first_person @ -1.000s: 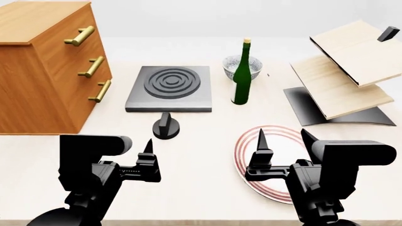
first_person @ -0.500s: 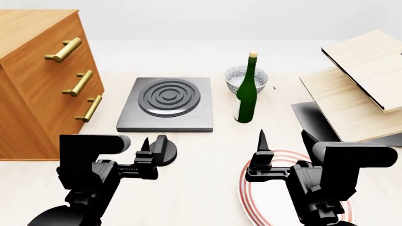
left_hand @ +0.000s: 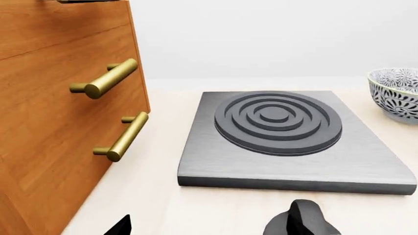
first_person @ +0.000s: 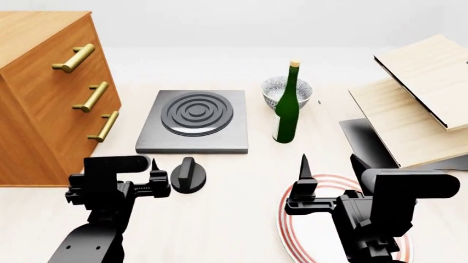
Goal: Turn on the stove.
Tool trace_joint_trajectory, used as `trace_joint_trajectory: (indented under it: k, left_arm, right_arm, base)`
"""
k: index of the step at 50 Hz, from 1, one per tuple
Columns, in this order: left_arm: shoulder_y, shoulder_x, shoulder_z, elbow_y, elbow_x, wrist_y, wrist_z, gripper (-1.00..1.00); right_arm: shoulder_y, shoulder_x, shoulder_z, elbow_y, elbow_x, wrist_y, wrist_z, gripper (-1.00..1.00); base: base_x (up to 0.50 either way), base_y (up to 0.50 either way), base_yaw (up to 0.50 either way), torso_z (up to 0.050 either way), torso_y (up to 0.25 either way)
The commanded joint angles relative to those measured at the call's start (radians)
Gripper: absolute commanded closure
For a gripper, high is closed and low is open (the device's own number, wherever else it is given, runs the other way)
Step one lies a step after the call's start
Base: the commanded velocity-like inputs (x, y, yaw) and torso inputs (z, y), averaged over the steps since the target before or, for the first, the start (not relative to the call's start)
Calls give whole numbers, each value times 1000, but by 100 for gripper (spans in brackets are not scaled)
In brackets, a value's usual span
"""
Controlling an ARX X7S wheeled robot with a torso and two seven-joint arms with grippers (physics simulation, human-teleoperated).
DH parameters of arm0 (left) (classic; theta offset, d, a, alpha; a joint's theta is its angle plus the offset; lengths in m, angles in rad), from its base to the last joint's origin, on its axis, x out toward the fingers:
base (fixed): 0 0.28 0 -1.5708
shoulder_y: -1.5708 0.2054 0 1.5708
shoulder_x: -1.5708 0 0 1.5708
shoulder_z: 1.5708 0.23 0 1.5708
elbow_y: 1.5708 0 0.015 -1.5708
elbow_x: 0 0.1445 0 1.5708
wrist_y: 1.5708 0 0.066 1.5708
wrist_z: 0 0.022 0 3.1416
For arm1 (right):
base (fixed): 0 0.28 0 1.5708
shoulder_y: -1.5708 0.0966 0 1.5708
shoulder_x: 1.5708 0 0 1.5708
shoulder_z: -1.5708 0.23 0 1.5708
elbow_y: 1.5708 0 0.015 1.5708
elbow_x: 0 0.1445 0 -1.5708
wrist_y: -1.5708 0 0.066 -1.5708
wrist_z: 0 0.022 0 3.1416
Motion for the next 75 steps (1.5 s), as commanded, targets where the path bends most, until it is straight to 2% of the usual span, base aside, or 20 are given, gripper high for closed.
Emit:
trace_joint_trajectory:
  k: [1, 19, 31, 39, 47, 57, 61, 65, 67, 71, 75]
  left_arm:
    - [-25, -2, 25, -265, 51, 210, -26, -100]
    - [-51, 20, 68, -510, 68, 386, -37, -100]
    - [-68, 37, 96, -566, 71, 424, -47, -100]
    - [-157, 54, 120, -675, 79, 460, -55, -100]
    - [-157, 90, 169, -725, 78, 477, -47, -100]
    - [-84, 119, 274, -553, 66, 375, -18, -100]
    - [-43, 109, 293, -375, 21, 231, 7, -100]
    - [-4, 74, 306, -85, -23, 22, 13, -100]
    - [-2, 55, 273, 89, -72, -123, 17, -100]
    - [9, 31, 176, 352, -159, -299, 21, -100]
    - [18, 36, 74, 486, -223, -413, 22, -100]
  right_arm:
    - [-2, 9, -8, 6, 5, -8, 11, -100]
    - [-19, 14, -9, 12, 20, -32, 18, -100]
    - [-25, 20, -23, 18, 24, -49, 25, -100]
    - [-38, 29, -25, 24, 27, -69, 23, -100]
    - [-46, 35, -28, 32, 29, -80, 26, -100]
    - [-38, 39, -13, 23, 49, -69, 34, -100]
    - [-42, 41, -8, 20, 55, -72, 35, -100]
    - [-40, 41, 9, 10, 69, -65, 40, -100]
    - [-39, 40, 20, 13, 73, -66, 42, -100]
    - [-50, 41, 11, 32, 63, -88, 42, -100]
    - [-58, 42, -3, 37, 58, -99, 44, -100]
  base:
    - [0, 0, 0, 0, 0]
    - [0, 0, 0, 0, 0]
    - [0, 0, 0, 0, 0]
    - [0, 0, 0, 0, 0]
    - [0, 0, 0, 0, 0]
    - [0, 0, 0, 0, 0]
    - [0, 0, 0, 0, 0]
    - [0, 0, 0, 0, 0]
    - [0, 0, 0, 0, 0]
    - [0, 0, 0, 0, 0]
    - [0, 0, 0, 0, 0]
